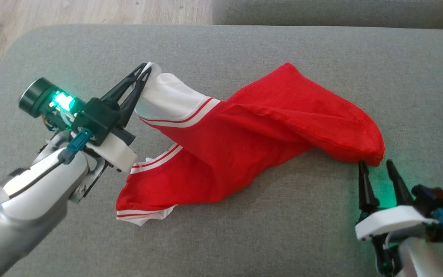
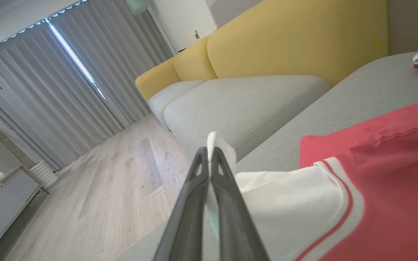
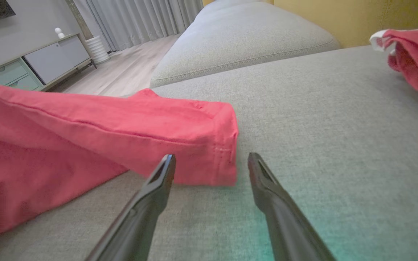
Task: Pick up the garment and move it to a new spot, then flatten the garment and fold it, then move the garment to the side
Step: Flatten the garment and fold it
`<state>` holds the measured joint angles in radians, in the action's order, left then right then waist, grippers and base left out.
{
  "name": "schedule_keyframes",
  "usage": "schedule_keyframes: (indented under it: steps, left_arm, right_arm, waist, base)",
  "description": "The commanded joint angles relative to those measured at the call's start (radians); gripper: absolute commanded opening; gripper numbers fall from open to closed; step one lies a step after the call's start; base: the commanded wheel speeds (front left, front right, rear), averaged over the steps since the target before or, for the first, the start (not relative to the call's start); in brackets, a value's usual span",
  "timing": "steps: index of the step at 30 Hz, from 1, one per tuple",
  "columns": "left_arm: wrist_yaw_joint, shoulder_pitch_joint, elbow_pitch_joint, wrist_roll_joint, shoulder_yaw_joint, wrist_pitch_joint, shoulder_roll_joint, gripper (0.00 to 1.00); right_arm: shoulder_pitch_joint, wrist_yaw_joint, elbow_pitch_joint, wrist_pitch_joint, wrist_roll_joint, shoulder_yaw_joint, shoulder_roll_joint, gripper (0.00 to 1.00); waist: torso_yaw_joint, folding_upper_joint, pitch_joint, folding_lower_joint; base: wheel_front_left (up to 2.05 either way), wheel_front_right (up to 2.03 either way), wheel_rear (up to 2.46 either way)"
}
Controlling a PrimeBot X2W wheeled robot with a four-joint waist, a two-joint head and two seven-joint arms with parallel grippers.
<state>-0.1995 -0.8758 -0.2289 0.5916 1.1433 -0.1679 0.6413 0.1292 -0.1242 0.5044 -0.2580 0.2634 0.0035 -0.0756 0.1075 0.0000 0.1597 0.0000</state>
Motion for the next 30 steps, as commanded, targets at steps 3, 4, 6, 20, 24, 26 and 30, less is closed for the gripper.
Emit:
schedule_keyframes:
  steps: [3, 4, 6, 20, 24, 26, 30]
  left_arm:
    - [-0.010, -0.043, 0.007, 0.013, -0.058, 0.001, 0.047, 0.00]
    - [-0.011, -0.044, 0.004, 0.013, -0.058, 0.001, 0.048, 0.00]
    - [-0.012, -0.047, -0.002, 0.014, -0.059, 0.002, 0.049, 0.00]
    - [-0.012, -0.049, -0.063, 0.035, -0.068, -0.008, 0.051, 0.00]
    - [-0.013, -0.047, -0.071, 0.036, -0.066, -0.010, 0.052, 0.00]
    - [-0.016, -0.049, -0.076, 0.030, -0.064, -0.018, 0.054, 0.00]
    - [-0.016, -0.048, -0.064, 0.016, -0.067, -0.047, 0.063, 0.00]
  right_arm:
    - [0.063, -0.007, -0.010, -0.004, 0.026, 0.053, -0.039, 1.00]
    - [0.070, -0.007, -0.003, -0.004, 0.032, 0.062, -0.049, 1.00]
    - [0.085, -0.007, 0.012, -0.004, 0.049, 0.088, -0.066, 1.00]
    - [0.141, -0.007, 0.070, -0.002, 0.240, 0.288, -0.165, 0.95]
    - [0.142, -0.007, 0.054, -0.003, 0.265, 0.330, -0.191, 0.24]
    - [0.136, -0.007, 0.017, -0.003, 0.262, 0.328, -0.205, 0.00]
    - [0.106, -0.007, -0.069, -0.004, 0.252, 0.301, -0.225, 0.00]
  waist:
    - [-0.002, 0.0000, 0.007, 0.0000]
    - [-0.002, 0.0000, 0.010, 0.0000]
    - [-0.002, 0.0000, 0.014, 0.0000]
    - [0.001, 0.0000, 0.024, 0.0000]
    - [0.000, 0.0000, 0.022, 0.0000]
    - [-0.003, 0.0000, 0.013, 0.0000]
    - [-0.013, 0.0000, -0.019, 0.0000]
  base:
    - [0.00, 0.00, 0.00]
    - [0.00, 0.00, 0.00]
    - [0.00, 0.00, 0.00]
    - [0.00, 0.00, 0.00]
    - [0.00, 0.00, 0.00]
    - [0.00, 0.00, 0.00]
    - [0.00, 0.00, 0.00]
